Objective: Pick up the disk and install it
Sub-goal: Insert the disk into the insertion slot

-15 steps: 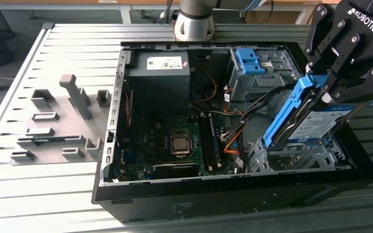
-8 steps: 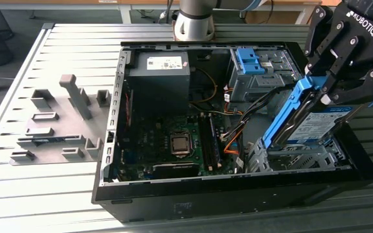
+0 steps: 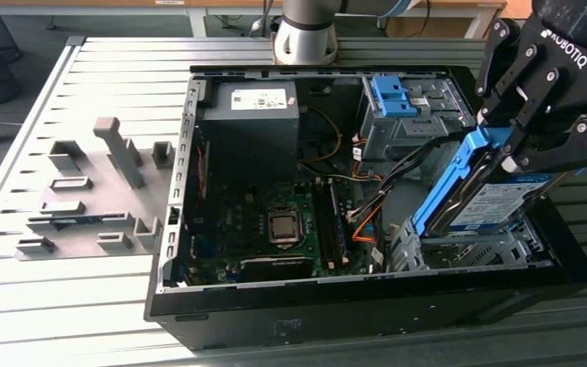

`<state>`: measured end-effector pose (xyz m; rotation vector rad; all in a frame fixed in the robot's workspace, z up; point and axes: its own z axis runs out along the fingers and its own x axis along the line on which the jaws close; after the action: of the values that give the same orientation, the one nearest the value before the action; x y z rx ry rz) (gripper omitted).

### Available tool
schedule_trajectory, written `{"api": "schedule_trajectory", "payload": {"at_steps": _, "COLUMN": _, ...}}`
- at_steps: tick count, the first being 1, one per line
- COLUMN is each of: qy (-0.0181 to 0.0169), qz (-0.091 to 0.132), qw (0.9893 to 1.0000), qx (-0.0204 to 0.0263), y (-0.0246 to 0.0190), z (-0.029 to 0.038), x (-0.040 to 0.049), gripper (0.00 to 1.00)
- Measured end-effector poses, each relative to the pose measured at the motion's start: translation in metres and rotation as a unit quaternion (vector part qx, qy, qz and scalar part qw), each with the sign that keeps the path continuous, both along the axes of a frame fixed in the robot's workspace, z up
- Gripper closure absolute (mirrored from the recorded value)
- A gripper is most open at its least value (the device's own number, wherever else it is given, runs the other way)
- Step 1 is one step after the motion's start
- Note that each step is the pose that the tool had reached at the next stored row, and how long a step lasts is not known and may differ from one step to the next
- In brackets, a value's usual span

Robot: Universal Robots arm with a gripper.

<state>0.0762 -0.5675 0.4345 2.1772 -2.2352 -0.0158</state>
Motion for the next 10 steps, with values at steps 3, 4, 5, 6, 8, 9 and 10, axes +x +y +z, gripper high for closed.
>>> {"api": "schedule_trajectory", "payload": {"at_steps": 3, "qy": 0.0000, "qz": 0.000, "qw": 1.0000, "qx": -0.0001, "y": -0.0003, "z": -0.0052, "x": 0.0001, "gripper": 0.64}}
{"api": "schedule_trajectory", "payload": {"at_steps": 4, "qy": 0.0000, "qz": 0.000, "qw": 1.0000, "qx": 0.0000, "y": -0.0003, "z": -0.0070, "x": 0.0000, "gripper": 0.64}}
{"api": "schedule_trajectory", "payload": {"at_steps": 5, "qy": 0.0000, "qz": 0.000, "qw": 1.0000, "qx": 0.0000, "y": -0.0003, "z": -0.0089, "x": 0.0000, "gripper": 0.64}}
{"api": "schedule_trajectory", "payload": {"at_steps": 6, "qy": 0.0000, "qz": 0.000, "qw": 1.0000, "qx": 0.0000, "y": -0.0003, "z": -0.0107, "x": 0.0000, "gripper": 0.64}}
{"api": "schedule_trajectory", "payload": {"at_steps": 8, "qy": 0.0000, "qz": 0.000, "qw": 1.0000, "qx": 0.0000, "y": -0.0003, "z": -0.0147, "x": 0.0000, "gripper": 0.64}}
{"api": "schedule_trajectory", "payload": {"at_steps": 9, "qy": 0.0000, "qz": 0.000, "qw": 1.0000, "qx": 0.0000, "y": -0.0003, "z": -0.0166, "x": 0.0000, "gripper": 0.64}}
{"api": "schedule_trajectory", "payload": {"at_steps": 10, "qy": 0.0000, "qz": 0.000, "qw": 1.0000, "qx": 0.0000, "y": -0.0003, "z": -0.0184, "x": 0.0000, "gripper": 0.64}}
